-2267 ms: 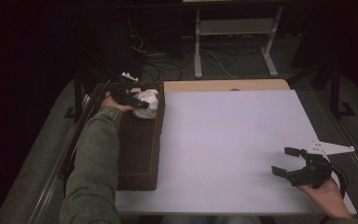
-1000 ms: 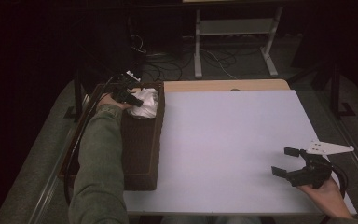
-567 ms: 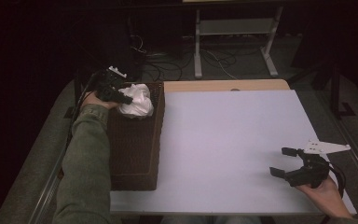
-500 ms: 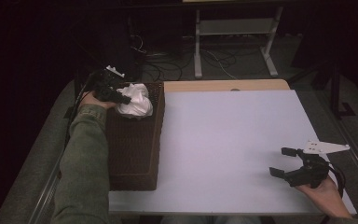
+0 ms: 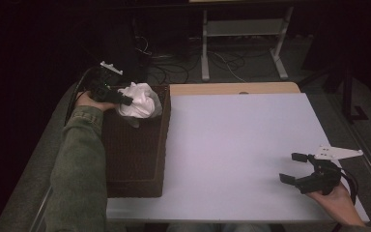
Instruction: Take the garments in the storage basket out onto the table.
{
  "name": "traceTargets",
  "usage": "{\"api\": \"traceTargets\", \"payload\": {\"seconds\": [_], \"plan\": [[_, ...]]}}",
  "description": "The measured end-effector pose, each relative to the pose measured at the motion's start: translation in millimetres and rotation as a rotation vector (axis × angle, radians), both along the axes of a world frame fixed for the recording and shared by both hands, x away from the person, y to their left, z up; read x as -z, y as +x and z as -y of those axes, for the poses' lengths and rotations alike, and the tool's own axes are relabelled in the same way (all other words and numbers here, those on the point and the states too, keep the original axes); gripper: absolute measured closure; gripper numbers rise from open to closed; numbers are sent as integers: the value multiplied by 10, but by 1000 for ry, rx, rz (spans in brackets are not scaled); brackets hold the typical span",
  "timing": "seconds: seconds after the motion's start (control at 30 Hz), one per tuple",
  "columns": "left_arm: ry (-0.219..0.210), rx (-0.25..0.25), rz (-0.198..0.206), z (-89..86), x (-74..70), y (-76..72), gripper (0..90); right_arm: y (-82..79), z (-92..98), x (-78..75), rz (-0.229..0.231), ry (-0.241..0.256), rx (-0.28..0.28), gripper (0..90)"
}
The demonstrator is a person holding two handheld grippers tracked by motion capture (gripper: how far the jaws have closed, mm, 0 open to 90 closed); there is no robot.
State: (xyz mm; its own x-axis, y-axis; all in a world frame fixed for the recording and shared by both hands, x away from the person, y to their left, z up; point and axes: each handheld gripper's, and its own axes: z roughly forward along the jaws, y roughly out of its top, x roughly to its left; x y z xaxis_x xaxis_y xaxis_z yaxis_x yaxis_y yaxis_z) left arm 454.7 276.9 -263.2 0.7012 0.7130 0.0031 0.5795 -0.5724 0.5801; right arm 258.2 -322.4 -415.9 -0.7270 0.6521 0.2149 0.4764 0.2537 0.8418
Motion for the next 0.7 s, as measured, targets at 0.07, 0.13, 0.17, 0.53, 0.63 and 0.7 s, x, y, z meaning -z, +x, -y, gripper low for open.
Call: {"api": "traceTargets", "payload": {"seconds": [0.07, 0.13, 0.17, 0.53, 0.63, 0.7], "plan": [[7, 10, 10, 7, -63, -26, 683, -1, -3, 0, 1, -1, -1, 0], [11, 18, 24, 26, -133, -60, 683, 0, -5, 0, 1, -1, -1, 0], [16, 23, 32, 36, -173, -75, 683, 1, -5, 1, 1, -2, -1, 0], [-43, 71, 59, 130, -611, -250, 683, -3, -7, -1, 1, -4, -1, 0], [-58, 81, 71, 159, -736, -301, 683, 0, -3, 0, 6, -3, 0, 0], [-67, 93, 80, 188, -814, -337, 683, -2, -3, 0, -1, -4, -1, 0]]}}
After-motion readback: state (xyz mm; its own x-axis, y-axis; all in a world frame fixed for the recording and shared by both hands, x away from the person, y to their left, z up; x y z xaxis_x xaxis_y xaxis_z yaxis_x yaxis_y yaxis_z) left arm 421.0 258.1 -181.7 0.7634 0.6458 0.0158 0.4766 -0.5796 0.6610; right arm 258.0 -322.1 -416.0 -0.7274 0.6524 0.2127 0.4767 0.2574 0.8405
